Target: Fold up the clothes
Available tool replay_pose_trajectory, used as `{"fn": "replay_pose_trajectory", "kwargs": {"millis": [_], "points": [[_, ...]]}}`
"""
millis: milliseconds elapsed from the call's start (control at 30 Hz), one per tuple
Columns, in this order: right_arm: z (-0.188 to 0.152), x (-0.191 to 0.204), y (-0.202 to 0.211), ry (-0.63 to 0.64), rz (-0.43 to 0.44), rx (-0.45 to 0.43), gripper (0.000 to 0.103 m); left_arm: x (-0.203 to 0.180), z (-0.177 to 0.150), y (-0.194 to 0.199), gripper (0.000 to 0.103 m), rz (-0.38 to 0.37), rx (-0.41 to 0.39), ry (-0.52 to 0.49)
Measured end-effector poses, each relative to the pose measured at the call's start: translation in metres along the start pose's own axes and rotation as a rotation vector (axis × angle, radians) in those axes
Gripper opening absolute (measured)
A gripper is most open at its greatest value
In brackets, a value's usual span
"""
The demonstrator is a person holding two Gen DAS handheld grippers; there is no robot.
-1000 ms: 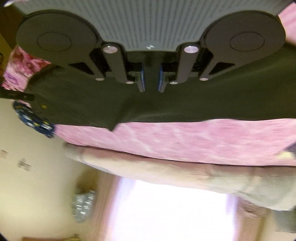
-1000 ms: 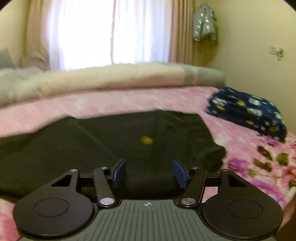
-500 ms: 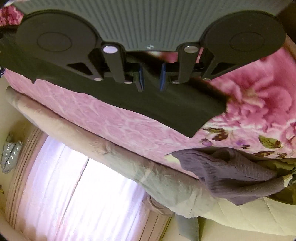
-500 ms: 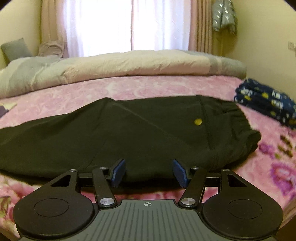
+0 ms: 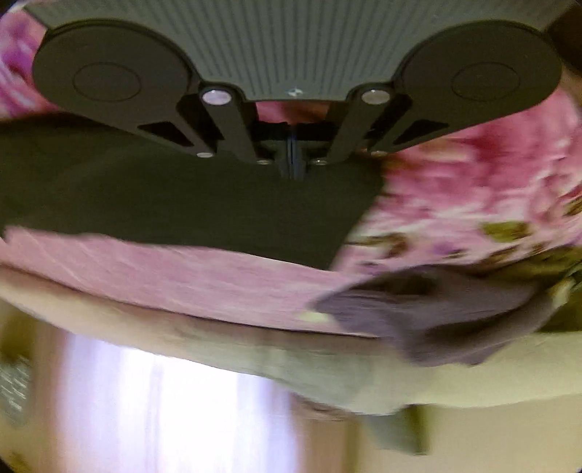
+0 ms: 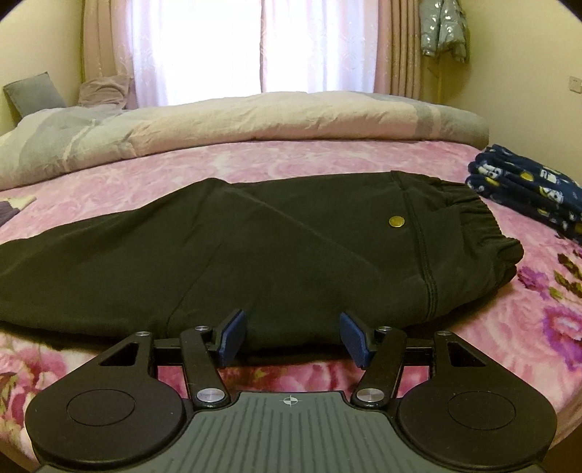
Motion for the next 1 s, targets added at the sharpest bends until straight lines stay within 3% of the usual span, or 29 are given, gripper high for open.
{"fn": "replay_pose_trajectory", "kwargs": {"millis": [167,300,333,400,533,700,900,1000], "points": [[0.004,0.002,0.002,-0.019,-0.012,0.001,0.061,-0.012,0.004,0.006,0.008,-0.011,0.006,0.001],[0.009,0.013,0.017,0.008,-0.016,-0.099,0.061,-0.022,0.008,0.01,0.021,-0.02,0.01,0.001],[0.008,0.015,0.015,0.025,-0.015,-0.097,0.061,-0.024,0.002,0.001,0.021,0.004,0.075,0.005],[0.003,0.013,0.002,0.043,-0.043,-0.03,0.061,-0.031,0.002,0.004,0.02,0.032,0.094,0.013],[0.003,0.009,0.005,0.027,-0.046,-0.012,0.061,-0.049,0.004,0.025,0.021,0.049,0.139,0.011],[-0.002,0.005,0.025,-0.062,-0.042,0.035,0.061,-0.085,-0.006,0.062,0.031,-0.028,0.224,0.012],[-0.003,-0.003,0.062,-0.152,-0.049,0.028,0.062,-0.133,-0.017,0.096,0.041,-0.075,0.254,-0.058],[0.0,-0.006,0.077,-0.155,-0.071,0.02,0.087,-0.155,-0.021,0.111,0.043,-0.1,0.259,-0.093]]}}
Point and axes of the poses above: each gripper's, at about its wrist camera, not at the fingertips, and y roughly against the way its jaws point, x to its left, z to its top, the point moved 4 cm from there along -y, roughly the way its jaws point, and after that the axes turned 4 degrees about z, right-handed, at the moved point
